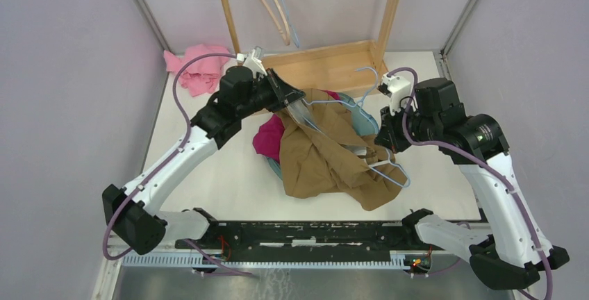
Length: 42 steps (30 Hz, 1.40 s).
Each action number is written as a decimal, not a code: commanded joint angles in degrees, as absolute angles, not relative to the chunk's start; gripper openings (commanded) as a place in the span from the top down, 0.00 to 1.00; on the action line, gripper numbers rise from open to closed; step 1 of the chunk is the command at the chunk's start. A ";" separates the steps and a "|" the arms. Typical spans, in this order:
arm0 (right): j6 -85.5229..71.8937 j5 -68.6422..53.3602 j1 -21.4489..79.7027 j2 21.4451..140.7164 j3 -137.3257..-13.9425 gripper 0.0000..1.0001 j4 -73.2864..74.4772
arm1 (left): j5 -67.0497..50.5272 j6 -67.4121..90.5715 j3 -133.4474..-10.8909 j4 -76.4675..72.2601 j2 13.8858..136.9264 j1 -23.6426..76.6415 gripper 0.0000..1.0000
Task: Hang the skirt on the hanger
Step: Hang the skirt on the hanger.
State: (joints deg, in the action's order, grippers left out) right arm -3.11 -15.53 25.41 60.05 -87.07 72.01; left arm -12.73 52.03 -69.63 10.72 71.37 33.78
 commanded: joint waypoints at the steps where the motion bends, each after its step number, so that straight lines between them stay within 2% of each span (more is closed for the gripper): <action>1: -2.89 -15.39 25.58 59.04 -86.09 0.99 69.82 | -5.40 45.49 -70.32 13.53 71.64 35.16 0.85; 10: -2.89 -15.56 25.62 59.46 -85.20 0.99 68.99 | 1.82 41.80 -69.27 17.57 69.79 35.36 0.85; 19: -2.99 -15.64 25.62 59.98 -85.29 0.99 68.65 | 0.60 39.82 -70.72 20.51 70.22 36.06 0.85; 22: -2.99 -15.56 25.66 60.13 -85.27 0.99 68.62 | -0.47 39.99 -71.21 21.15 70.75 36.56 0.81; 27: -3.03 -15.74 25.60 60.27 -85.51 0.99 68.52 | 0.51 39.73 -72.18 22.34 71.49 37.33 0.66; 42: -2.76 -15.86 25.61 60.01 -85.51 0.99 68.31 | 2.34 42.28 -71.73 19.01 73.91 37.40 0.66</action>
State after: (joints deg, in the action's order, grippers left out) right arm -3.11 -15.86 25.41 60.34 -85.25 70.76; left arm 0.16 42.41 -69.80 22.15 73.17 37.15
